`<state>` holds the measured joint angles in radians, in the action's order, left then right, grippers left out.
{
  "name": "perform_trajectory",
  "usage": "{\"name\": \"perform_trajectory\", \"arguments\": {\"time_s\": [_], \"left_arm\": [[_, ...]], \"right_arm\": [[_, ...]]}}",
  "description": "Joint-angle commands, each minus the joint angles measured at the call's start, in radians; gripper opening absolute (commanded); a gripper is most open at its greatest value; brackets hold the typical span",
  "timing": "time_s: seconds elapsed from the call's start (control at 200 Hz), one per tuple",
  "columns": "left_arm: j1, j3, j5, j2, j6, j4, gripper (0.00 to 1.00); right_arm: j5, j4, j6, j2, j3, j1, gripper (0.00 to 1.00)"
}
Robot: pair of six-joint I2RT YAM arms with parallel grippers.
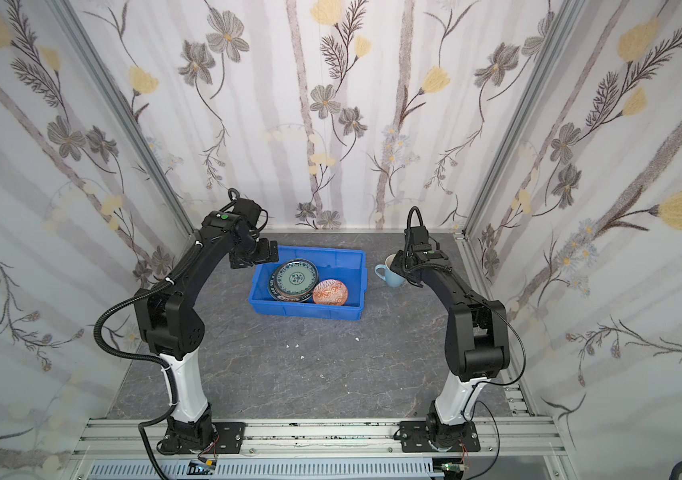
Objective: Place the mixed dishes into the plastic bin
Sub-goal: 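Lower the right gripper into the light-blue mug and grip its rim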
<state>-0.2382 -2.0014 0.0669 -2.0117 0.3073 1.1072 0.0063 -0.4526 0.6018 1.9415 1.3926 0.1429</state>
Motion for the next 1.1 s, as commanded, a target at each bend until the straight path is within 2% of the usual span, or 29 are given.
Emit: {"name": "perform_trajectory", "arguments": {"time_s": [0.0, 0.115, 0.475, 0.764, 1.094], "left_arm": [[0.028, -0.023, 0.077, -0.035, -0.041, -0.031, 1.0], [0.05, -0.068, 0.106, -0.092, -0.046, -0.035, 1.0], [0.08, -0.126, 0.191, -0.208, -0.049, -0.055, 1.0], [0.057, -0.074, 0.291, -0.202, 0.021, -0.101, 1.0], [-0.013, 0.063, 0.288, -0.14, 0.062, -0.156, 1.0]], "right_arm": [[0.044, -0.01, 0.025, 0.037, 0.043, -0.007, 0.5], [0.071, -0.035, 0.031, 0.062, 0.07, -0.013, 0.5], [0.046, -0.085, 0.039, 0.192, 0.171, -0.016, 0.48], [0.019, -0.12, 0.012, 0.26, 0.241, -0.019, 0.38], [0.011, -0.14, -0.021, 0.292, 0.261, -0.023, 0.26]]}}
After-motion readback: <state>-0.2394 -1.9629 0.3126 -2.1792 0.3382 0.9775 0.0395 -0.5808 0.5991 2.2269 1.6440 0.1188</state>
